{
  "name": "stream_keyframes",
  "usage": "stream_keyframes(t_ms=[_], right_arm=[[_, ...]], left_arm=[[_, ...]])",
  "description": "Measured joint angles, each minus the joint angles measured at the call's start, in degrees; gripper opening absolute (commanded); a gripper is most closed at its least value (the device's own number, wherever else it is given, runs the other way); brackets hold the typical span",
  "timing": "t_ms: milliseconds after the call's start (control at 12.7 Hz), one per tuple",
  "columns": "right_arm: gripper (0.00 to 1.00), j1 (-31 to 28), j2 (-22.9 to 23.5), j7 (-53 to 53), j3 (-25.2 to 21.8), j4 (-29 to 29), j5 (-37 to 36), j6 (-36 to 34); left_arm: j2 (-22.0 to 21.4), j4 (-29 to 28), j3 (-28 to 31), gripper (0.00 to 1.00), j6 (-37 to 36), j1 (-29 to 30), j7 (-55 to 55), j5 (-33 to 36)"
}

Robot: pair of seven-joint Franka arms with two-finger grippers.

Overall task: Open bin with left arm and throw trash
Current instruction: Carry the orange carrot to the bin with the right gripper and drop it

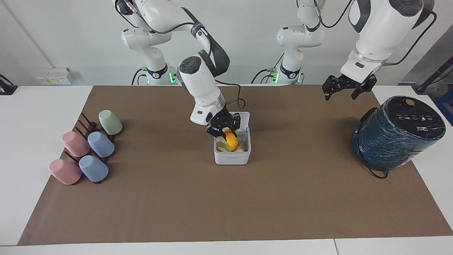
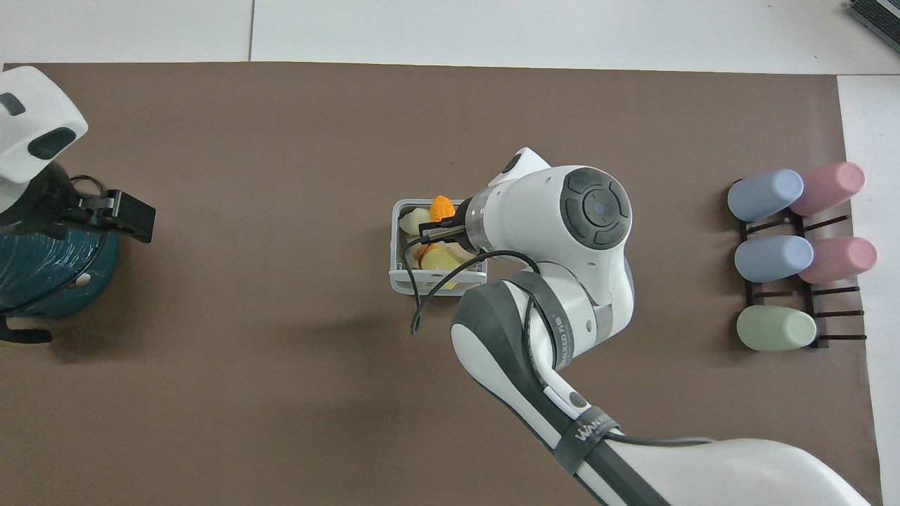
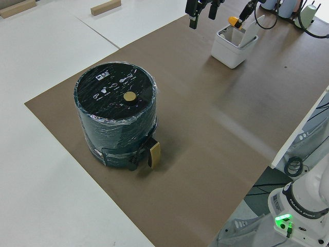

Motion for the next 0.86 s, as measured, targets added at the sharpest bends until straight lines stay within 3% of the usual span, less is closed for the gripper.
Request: stream_keyframes(t_ms=[314,550,865], right_arm=[[1.00,0.5,0.0,1.3,0.0,0.0,0.0,0.0],[1.00,0.5,0.0,1.3,-0.2,0.1,-0.3,0.0],[1.00,-3.6,-2.1,1.3,-1.0,0.4,-9.3,-0.3]], left_arm=[[-4.4,-7.1,0.0,1.00,3.5,0.0,0.0,-0.5],[-6.1,-9.0,0.0,1.00,4.2,0.0,0.0,-0.5],[-6.3,-9.2,0.0,1.00,4.9,0.0,0.0,-2.8]])
